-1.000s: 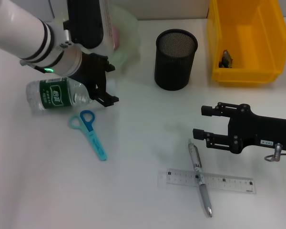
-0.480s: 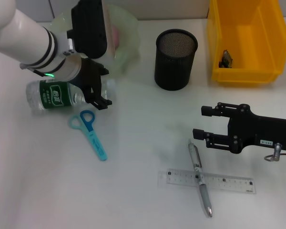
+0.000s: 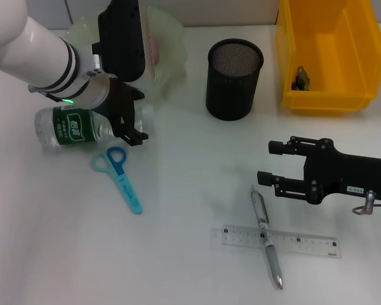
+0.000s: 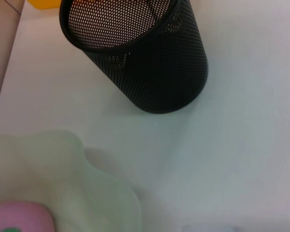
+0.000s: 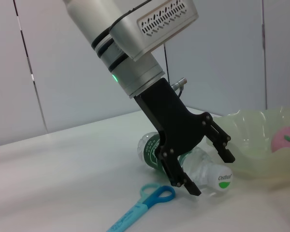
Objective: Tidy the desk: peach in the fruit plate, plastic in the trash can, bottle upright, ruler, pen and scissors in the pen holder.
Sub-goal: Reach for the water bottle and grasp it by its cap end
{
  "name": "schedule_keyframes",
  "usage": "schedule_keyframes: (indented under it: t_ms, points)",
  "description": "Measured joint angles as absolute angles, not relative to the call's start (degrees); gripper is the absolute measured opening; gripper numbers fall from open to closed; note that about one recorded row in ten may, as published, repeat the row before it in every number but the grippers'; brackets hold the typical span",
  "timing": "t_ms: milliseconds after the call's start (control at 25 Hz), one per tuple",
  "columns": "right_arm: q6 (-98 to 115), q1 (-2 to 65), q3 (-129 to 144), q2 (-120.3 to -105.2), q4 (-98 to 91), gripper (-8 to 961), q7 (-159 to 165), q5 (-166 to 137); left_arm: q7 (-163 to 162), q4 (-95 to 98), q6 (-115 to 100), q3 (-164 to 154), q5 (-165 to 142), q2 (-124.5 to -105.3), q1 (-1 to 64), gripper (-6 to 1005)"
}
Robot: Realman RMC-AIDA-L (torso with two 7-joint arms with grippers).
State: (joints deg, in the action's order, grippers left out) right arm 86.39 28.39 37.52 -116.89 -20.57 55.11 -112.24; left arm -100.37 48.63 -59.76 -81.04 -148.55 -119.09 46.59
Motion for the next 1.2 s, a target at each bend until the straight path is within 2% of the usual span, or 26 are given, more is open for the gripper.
schedule_keyframes:
  t_ms: [400, 960, 1160, 1200]
  points:
    - [86.4, 28.5, 37.5, -116.89, -20.6, 676, 55.1, -112.2, -100.4, 48.6, -59.8, -81.1, -148.6, -119.09, 46.6, 860]
    - [86.2, 28.4, 37.5, -116.98, -20.6, 673, 55.1, -112.0, -100.1, 48.5, -59.2, -82.3, -148.7, -119.09, 46.6, 583]
    - [86.2, 28.4, 37.5, -116.98, -20.6, 673, 55.1, -111.9, -100.0, 48.4, -58.6, -83.7, -148.9, -119.09, 46.6, 446]
    - [86.2, 28.4, 37.5, -116.98, -20.6, 673, 55.1, -111.9, -100.0, 48.4, -58.6, -83.7, -148.9, -119.09, 46.6, 446]
